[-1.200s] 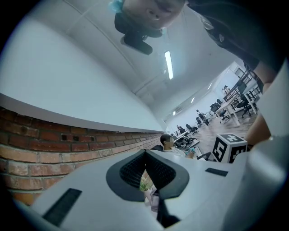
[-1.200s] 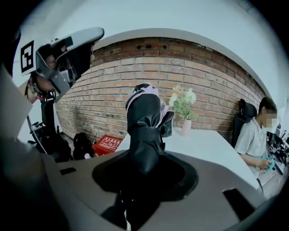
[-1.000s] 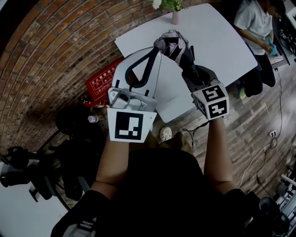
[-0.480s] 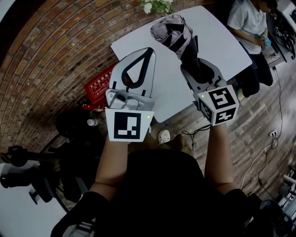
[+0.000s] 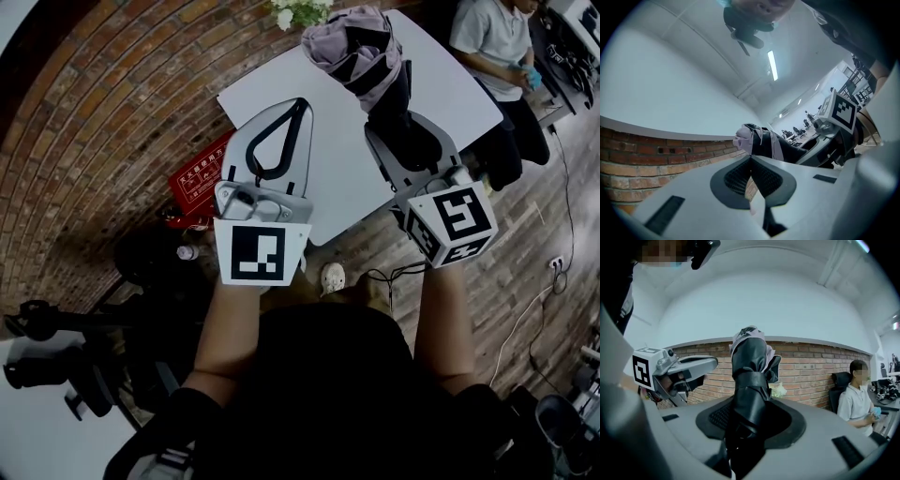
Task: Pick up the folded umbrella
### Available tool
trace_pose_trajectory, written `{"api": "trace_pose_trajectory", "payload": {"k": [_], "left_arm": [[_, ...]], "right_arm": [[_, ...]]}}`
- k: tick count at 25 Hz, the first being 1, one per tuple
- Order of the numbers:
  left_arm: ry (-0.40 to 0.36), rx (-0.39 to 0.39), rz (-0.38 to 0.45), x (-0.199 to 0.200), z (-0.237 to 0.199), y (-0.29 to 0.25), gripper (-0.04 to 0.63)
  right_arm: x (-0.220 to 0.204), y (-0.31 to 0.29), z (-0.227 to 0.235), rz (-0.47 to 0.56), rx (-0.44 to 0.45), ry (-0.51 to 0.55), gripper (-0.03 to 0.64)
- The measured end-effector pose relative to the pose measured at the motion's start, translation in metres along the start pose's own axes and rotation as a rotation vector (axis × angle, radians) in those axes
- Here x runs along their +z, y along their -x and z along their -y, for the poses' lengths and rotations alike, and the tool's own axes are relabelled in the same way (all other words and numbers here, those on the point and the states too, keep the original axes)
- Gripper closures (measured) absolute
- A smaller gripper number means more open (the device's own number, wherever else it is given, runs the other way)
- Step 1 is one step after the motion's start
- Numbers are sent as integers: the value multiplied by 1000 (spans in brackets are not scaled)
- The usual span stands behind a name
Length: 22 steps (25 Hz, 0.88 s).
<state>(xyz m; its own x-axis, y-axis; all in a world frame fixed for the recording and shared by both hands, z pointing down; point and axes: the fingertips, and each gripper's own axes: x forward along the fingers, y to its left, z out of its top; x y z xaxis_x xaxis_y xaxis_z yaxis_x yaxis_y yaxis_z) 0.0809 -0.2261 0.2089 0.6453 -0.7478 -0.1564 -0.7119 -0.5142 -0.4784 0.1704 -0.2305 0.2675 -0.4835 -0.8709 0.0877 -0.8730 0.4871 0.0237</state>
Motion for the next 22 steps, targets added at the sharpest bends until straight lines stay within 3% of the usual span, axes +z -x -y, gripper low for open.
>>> {"api": "trace_pose_trajectory", "payload": {"k": [22], "left_arm": [[13, 30, 7, 1, -9, 38, 584]], "right_arm": [[32, 18, -47, 182, -37, 130, 417]]}}
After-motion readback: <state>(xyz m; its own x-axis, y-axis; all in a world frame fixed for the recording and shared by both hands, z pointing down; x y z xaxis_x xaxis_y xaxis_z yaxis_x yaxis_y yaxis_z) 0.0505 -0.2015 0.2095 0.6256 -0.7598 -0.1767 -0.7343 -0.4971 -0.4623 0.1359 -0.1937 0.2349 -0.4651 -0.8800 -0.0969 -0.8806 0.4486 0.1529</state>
